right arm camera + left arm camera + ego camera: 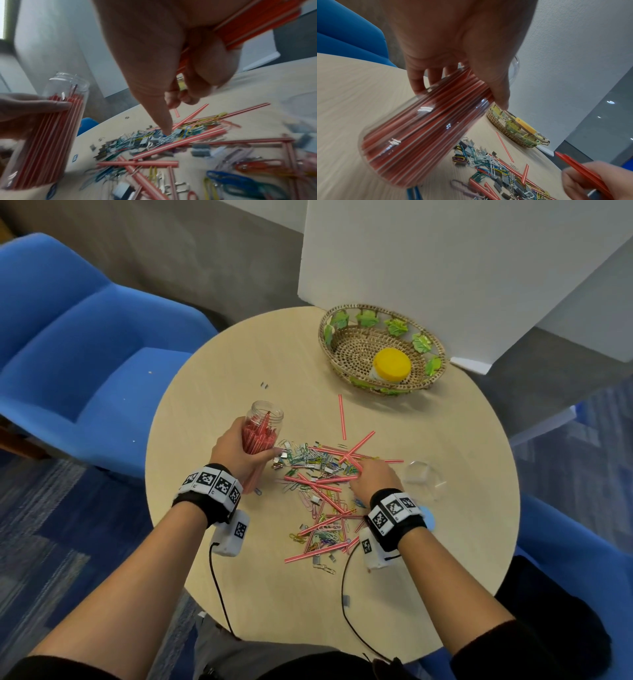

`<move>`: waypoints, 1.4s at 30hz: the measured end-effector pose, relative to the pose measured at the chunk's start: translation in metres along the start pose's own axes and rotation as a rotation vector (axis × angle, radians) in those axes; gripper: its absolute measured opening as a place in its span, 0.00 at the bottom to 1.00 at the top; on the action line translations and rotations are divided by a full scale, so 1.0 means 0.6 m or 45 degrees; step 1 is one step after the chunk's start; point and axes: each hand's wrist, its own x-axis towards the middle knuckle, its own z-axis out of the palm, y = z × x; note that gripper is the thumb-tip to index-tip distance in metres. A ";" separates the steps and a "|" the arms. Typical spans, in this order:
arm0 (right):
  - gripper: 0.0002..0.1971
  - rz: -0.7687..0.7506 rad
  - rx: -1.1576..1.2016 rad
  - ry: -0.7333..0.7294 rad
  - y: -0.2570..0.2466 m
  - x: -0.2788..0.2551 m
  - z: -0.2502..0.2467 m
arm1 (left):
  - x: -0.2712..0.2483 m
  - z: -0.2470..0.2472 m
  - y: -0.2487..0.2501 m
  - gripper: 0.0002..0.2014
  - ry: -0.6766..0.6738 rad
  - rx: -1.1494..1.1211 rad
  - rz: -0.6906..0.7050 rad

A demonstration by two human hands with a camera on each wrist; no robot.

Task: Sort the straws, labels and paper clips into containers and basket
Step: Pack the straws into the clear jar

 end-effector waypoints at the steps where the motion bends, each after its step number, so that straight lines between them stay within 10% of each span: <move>1: 0.05 -0.067 -0.003 0.004 -0.011 0.002 0.002 | 0.000 -0.001 -0.001 0.36 0.003 -0.001 0.004; 12: 0.17 -0.411 -0.389 -0.033 -0.047 0.014 0.027 | 0.001 -0.002 -0.002 0.37 -0.012 0.015 0.025; 31: 0.07 -0.338 -0.161 -0.069 -0.116 0.036 0.055 | -0.001 -0.001 -0.004 0.37 0.017 0.001 0.039; 42: 0.18 -0.516 -0.438 -0.196 -0.130 0.033 0.038 | 0.001 0.001 -0.007 0.36 -0.024 0.028 0.054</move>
